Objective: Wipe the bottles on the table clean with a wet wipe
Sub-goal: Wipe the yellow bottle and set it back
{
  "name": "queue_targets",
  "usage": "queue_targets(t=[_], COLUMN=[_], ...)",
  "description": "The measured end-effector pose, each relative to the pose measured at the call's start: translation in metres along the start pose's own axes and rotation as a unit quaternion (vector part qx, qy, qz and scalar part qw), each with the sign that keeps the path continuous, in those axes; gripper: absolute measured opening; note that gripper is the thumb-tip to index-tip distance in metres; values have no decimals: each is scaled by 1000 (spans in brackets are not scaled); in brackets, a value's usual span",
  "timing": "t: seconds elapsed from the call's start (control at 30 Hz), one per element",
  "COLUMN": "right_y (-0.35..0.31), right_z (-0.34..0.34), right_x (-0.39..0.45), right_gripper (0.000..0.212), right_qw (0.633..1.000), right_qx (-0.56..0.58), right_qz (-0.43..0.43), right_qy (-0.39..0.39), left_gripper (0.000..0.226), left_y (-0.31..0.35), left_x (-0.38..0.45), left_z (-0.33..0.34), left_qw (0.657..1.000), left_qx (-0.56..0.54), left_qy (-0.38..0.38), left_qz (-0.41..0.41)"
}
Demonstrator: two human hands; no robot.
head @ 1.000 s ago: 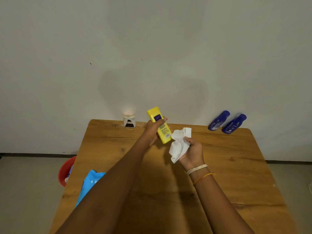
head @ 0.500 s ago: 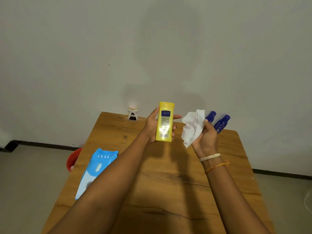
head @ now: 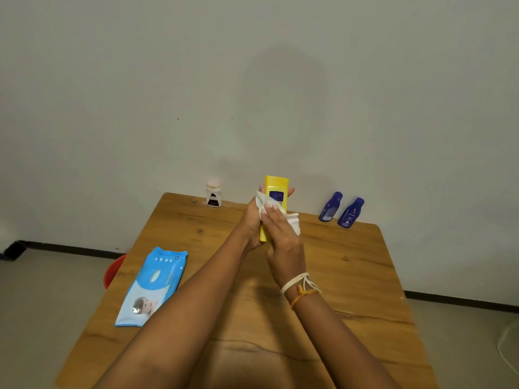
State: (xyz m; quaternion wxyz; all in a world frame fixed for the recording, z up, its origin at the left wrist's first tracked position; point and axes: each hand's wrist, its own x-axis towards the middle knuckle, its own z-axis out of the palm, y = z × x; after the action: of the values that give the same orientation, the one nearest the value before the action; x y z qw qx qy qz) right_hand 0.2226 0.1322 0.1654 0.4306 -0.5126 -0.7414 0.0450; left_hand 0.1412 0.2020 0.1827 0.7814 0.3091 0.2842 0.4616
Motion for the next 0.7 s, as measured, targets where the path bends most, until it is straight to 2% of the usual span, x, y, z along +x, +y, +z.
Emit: queue_targets(t=[0.13,0.23,0.3,0.33,0.43,0.53,0.7], right_y=[5,1,-3,-4,-2,2,3], right_z=[-10,-19,-25,-27,-25,-9,1], right_x=[-28,-11,19,35,65,56,7], right_gripper=[51,43,39,38,43,56,68], right_qw=[998,995,982,980,993,1000,998], right_qx=[8,59,85,88,54,-7,-41], right_qz=[-60,19,73,81,51,4,-43], right_qy=[-11,78,149,161,97,17,-28], left_gripper=[69,64,63,61,55,50,66], left_y=[7,8,8,8,8,12,23], left_x=[-5,-5,-6,-7,-9,-6,2], left_z=[-9,-13,-13,-11,-7,-4,-11], left_qw=[1000,1000,1000,1000,999,998,999], left_qx=[1,-18,-2,14,23,-14,-19], left_qy=[-9,3,17,24,37,57,33], left_qz=[-5,-4,-12,-11,-11,-10,0])
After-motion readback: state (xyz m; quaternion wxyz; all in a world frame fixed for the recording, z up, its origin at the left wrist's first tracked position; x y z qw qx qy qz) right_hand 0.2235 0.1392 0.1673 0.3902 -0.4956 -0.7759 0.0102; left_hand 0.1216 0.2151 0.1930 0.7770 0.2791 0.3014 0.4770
